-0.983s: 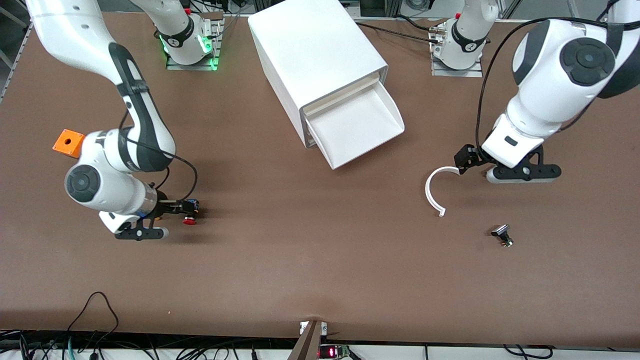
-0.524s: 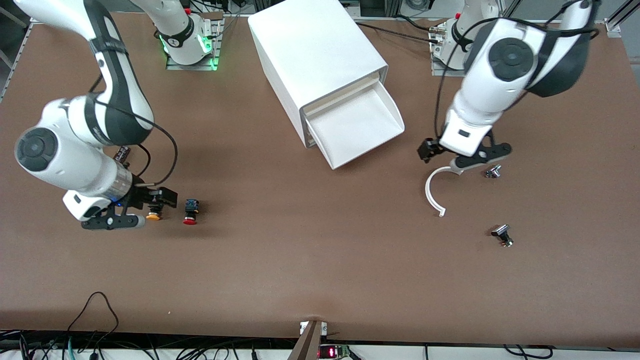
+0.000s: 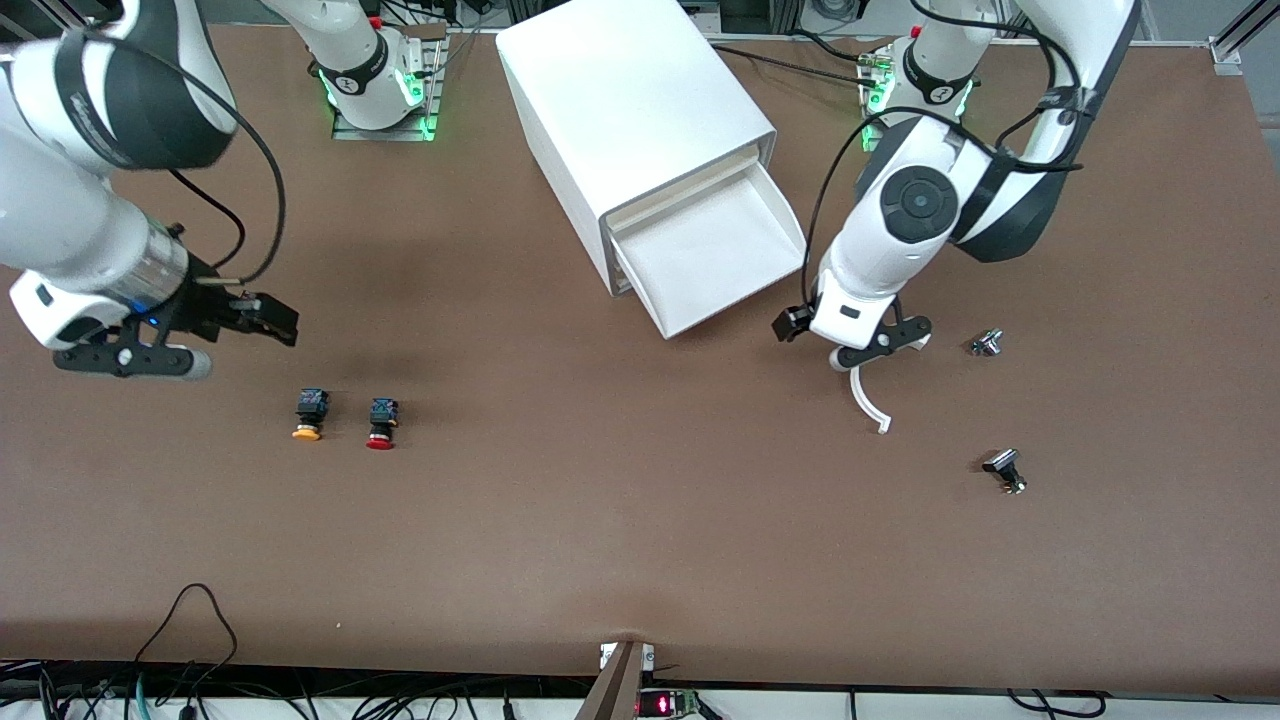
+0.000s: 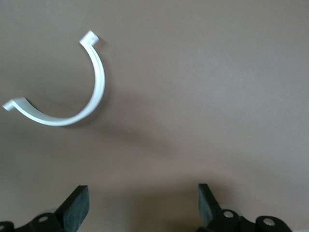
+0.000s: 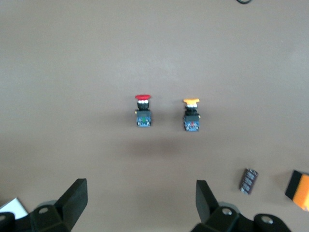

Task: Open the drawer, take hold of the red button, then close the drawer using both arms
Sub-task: 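Open the right gripper and withdraw while the left gripper reaches the drawer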

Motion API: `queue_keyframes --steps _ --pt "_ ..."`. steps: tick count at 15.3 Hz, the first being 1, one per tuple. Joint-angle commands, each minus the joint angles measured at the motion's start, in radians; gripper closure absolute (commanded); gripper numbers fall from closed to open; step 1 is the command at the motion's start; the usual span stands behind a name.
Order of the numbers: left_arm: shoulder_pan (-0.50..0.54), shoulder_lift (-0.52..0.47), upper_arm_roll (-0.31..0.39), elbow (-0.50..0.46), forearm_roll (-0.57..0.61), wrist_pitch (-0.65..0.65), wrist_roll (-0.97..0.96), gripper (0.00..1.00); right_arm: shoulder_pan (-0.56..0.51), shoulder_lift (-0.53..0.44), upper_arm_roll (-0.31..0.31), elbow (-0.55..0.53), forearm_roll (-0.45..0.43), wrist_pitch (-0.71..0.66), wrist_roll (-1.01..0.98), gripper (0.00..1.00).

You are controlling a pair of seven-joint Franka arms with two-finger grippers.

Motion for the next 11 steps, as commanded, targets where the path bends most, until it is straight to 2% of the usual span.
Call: queue_keyframes --steps 1,2,4,7,11 --pt "-0.047 0.046 -0.003 0.025 0.029 0.049 -0.134 0.04 -0.043 -0.1 0.044 -0.028 -0.015 -0.064 0.018 0.01" --pt "-0.045 0.05 0.0 0.024 0.029 0.071 -0.136 0.04 -0.052 -0.123 0.05 -0.028 -0.012 -0.074 0.02 0.01" --pt "-0.047 0.067 0.003 0.022 0.035 0.083 -0.139 0.04 -0.116 -0.161 0.12 -0.028 -0.01 -0.103 0.019 0.01" --pt "-0.048 0.102 -0.001 0.022 0.188 0.083 -0.211 0.03 -0.118 -0.209 0.122 -0.028 -0.007 -0.134 0.014 0.01" --pt "-0.094 0.122 -0.009 0.02 0.193 0.074 -0.303 0.02 -0.115 -0.254 0.1 -0.031 -0.007 -0.175 -0.006 0.01"
